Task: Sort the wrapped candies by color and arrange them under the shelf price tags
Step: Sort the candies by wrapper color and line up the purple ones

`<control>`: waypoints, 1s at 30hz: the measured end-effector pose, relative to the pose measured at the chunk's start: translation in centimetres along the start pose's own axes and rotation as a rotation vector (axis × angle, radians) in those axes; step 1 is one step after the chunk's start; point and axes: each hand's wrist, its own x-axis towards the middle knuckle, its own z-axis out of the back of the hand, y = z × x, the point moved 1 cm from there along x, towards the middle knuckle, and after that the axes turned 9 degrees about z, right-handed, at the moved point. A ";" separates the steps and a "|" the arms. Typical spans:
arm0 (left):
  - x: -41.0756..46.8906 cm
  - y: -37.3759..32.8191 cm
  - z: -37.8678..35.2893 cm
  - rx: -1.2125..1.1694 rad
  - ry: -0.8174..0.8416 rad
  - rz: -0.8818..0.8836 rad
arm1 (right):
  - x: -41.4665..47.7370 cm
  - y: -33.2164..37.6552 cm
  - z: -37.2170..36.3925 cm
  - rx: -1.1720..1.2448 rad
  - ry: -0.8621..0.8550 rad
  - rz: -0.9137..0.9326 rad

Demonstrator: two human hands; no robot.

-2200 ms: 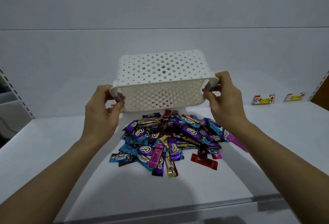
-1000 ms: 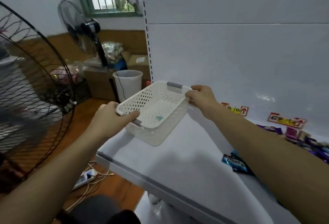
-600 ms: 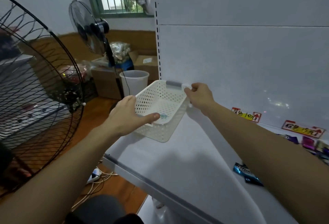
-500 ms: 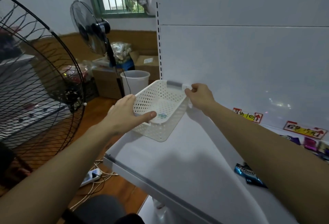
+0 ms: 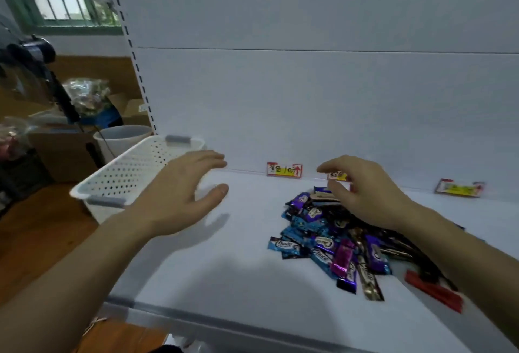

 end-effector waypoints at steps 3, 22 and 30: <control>0.6 -3.5 -5.0 -0.033 0.190 -0.051 | -4.8 -2.3 2.0 -0.035 -0.051 -0.067; 9.2 -13.0 -18.9 -0.113 0.595 -0.244 | -10.3 -14.9 -0.3 0.033 0.265 -0.101; 8.5 -16.8 -20.6 -0.134 0.544 -0.306 | -12.1 -16.9 1.4 0.121 0.284 -0.078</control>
